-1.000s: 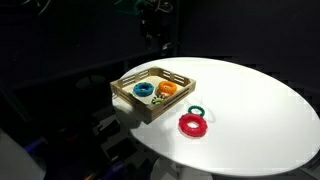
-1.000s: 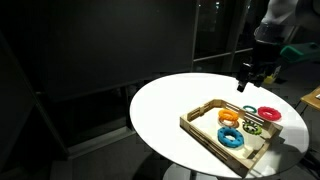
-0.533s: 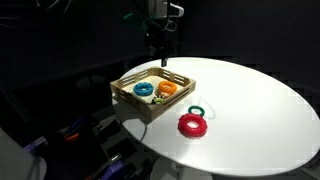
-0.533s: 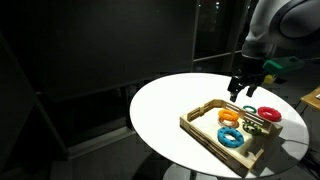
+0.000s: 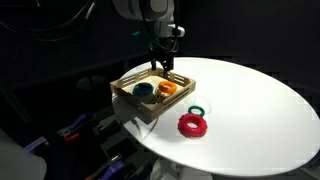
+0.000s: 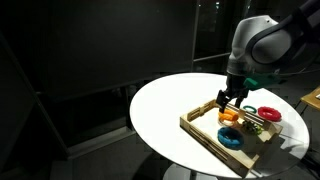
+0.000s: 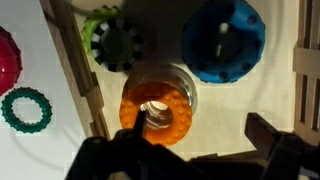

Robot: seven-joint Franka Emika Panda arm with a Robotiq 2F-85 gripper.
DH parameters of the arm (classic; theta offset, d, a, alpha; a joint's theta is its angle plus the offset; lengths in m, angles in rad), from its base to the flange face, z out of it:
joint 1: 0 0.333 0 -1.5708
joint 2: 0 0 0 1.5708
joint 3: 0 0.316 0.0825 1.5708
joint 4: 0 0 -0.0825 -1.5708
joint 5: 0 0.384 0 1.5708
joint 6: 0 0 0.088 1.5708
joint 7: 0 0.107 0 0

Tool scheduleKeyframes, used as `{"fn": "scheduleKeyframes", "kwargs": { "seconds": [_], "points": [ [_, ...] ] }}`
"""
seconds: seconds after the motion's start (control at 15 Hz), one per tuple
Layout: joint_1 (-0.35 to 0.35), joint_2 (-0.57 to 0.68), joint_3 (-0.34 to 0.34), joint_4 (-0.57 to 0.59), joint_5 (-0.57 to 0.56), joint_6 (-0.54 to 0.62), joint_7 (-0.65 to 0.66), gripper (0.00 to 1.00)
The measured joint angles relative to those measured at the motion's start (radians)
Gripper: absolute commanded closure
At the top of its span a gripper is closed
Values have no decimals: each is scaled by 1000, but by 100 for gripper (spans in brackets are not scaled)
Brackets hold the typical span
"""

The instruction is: Put the orange ring on the table

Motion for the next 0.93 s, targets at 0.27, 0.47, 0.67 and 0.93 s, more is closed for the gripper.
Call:
{"fn": "scheduleKeyframes", "kwargs": {
  "seconds": [0.27, 0.47, 0.67, 0.93],
  "points": [
    [39, 65, -35, 37, -21, 41, 29, 0],
    [60, 99, -52, 63, -23, 48, 42, 0],
    [73, 128, -59, 86, -23, 48, 51, 0],
    [81, 161, -65, 107, -23, 48, 59, 16]
  ]
}}
